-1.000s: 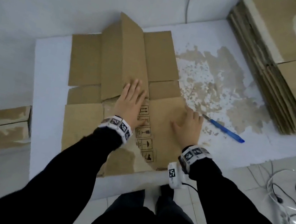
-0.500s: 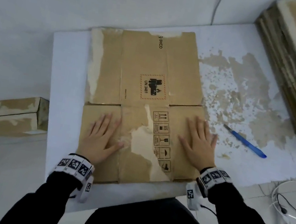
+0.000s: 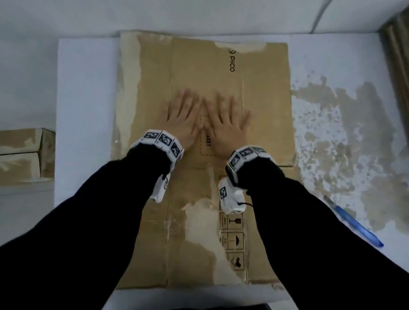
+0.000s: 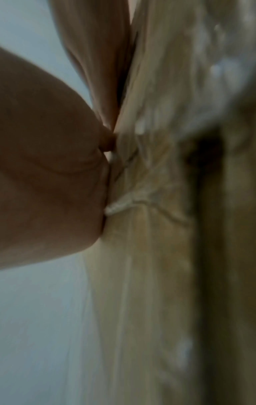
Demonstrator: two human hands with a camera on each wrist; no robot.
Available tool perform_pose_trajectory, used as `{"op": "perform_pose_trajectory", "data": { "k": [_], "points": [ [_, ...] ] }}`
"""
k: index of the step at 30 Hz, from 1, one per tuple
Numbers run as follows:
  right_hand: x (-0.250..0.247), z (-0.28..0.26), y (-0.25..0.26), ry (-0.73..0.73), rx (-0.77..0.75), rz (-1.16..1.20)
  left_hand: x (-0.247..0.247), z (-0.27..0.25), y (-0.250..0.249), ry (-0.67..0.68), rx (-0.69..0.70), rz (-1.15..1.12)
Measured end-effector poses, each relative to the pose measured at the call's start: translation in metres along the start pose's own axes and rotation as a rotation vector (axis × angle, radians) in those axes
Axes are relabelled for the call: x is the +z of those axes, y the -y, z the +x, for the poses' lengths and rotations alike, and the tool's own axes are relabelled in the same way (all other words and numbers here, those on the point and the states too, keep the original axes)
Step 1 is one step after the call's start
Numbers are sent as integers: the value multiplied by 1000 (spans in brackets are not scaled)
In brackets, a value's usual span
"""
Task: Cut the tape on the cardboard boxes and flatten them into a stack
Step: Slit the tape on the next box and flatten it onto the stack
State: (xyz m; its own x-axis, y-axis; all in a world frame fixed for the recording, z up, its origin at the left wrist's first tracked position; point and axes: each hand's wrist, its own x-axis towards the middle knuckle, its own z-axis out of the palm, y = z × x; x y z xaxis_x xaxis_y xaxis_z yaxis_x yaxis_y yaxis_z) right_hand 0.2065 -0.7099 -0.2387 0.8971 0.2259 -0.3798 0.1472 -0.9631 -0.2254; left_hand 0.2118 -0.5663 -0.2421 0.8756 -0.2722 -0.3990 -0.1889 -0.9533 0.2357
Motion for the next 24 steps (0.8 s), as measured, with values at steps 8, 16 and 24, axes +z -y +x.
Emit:
{"op": "perform_pose_trajectory", "data": {
  "k": [8, 16, 24],
  "points": [
    [-7, 6, -5, 85, -12, 76, -11, 0, 4, 71, -9, -58],
    [0, -88, -63, -222, 532, 381, -12, -105, 53, -138, -550, -487],
    [-3, -127, -88, -281, 612, 540, 21, -135, 48, -479, -962, -995]
  ]
}}
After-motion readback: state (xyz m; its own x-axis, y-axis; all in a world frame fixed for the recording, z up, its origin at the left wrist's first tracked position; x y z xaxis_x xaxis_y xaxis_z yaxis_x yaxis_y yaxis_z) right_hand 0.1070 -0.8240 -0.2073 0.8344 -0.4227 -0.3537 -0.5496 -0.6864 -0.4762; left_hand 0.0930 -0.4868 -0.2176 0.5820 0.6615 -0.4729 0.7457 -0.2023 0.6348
